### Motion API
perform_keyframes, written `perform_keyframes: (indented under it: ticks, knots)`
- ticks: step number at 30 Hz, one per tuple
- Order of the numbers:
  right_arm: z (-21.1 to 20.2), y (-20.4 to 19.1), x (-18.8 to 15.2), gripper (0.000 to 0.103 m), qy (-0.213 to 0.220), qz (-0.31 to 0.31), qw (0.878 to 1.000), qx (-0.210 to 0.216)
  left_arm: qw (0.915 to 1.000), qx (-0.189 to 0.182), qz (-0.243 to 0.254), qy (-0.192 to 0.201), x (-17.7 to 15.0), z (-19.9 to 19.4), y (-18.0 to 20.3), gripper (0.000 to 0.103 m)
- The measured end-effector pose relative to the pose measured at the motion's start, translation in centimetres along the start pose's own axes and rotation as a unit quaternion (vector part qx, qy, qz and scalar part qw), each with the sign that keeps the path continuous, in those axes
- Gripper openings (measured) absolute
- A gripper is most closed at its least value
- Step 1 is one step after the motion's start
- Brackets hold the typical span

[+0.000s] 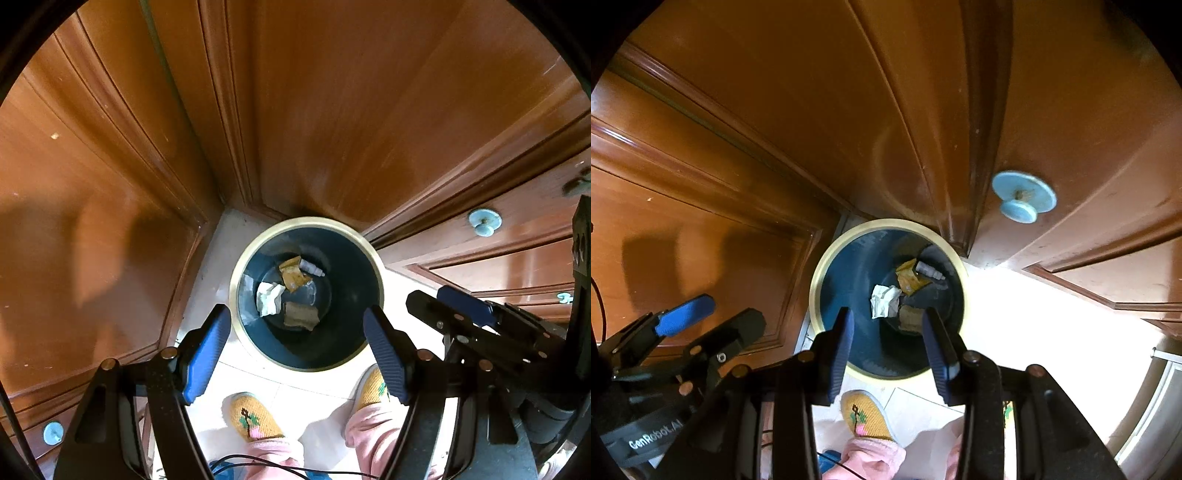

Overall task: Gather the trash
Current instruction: 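Open both tools to drop the tissues and bottle into the bin, then move both tools back over the trash pile on the counter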

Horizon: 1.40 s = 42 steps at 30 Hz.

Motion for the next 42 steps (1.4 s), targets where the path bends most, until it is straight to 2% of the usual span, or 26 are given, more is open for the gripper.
perform_keyframes:
  ticks: [6, 12, 24, 33, 42]
  knots:
    - [-3.9, -0.5, -1.0, 0.039, -0.014, 0.012, 1.000, -0.001, 0.9999, -0.004, -0.012, 0.007, -0.7, -4.5, 0.0, 0.073]
    - [-10.3, -2.0, -1.6, 0.039, -0.005, 0.004, 1.000, -0.017, 0.9997, -0.009, -0.007, 0.023, -0.9, -11.1, 0.2, 0.073]
    - [-25.3, -7.1, -2.1, 0.039, 0.066, -0.006, 0.997, -0.043, 0.9945, -0.013, 0.047, 0.093, -0.7, -27.2, 1.7, 0.074]
    - [-33.2, -9.7, -2.8, 0.039, 0.118, 0.006, 0.992, -0.052, 0.9860, -0.003, 0.094, 0.138, -0.1, -37.0, 2.5, 0.075]
    - [-40.5, -12.1, -2.9, 0.039, 0.210, 0.033, 0.975, -0.060, 0.9679, -0.013, 0.140, 0.208, 2.0, -45.5, 2.1, 0.075]
Point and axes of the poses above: each gripper's, at about its wrist camera, not at the fingertips, and z roughly the way its jaws point, y to its right, x to its top, the point moved 5 cm from there along z, roughly the way its jaws point, and after that the axes turned 9 degrees about -y, right-handed, at the moved point
